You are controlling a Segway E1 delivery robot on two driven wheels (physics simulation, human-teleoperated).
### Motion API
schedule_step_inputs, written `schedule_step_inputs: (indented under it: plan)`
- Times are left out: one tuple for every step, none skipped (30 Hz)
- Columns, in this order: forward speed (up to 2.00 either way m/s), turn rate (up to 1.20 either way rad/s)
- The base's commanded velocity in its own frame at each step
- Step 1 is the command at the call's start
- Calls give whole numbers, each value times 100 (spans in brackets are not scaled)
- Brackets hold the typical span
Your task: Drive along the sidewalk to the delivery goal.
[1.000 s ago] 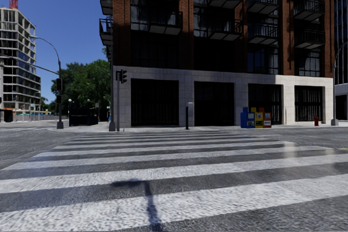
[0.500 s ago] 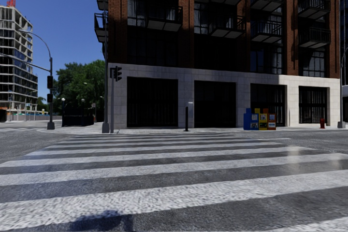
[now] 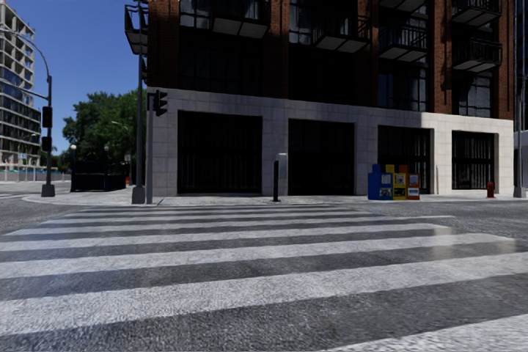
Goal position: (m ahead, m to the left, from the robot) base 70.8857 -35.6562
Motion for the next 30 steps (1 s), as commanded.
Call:
schedule_step_inputs:
  plan:
    - [200,-28]
    - [200,-28]
    - [200,-29]
    - [200,-29]
    - [200,-29]
    - [200,-29]
    - [200,-29]
    - [200,-29]
    - [200,-29]
    - [200,-29]
    - [200,-29]
    - [200,-29]
    - [200,-29]
    - [200,-29]
    - [198,-29]
    - [196,-29]
    - [196,-29]
    - [196,-29]
    - [196,-29]
    - [196,-29]
    - [196,-29]
    - [196,-29]
    - [196,-29]
    - [197,-29]
    - [199,0]
    - [199,0]
    - [199,0]
    - [199,0]
    - [199,0]
    - [199,0]
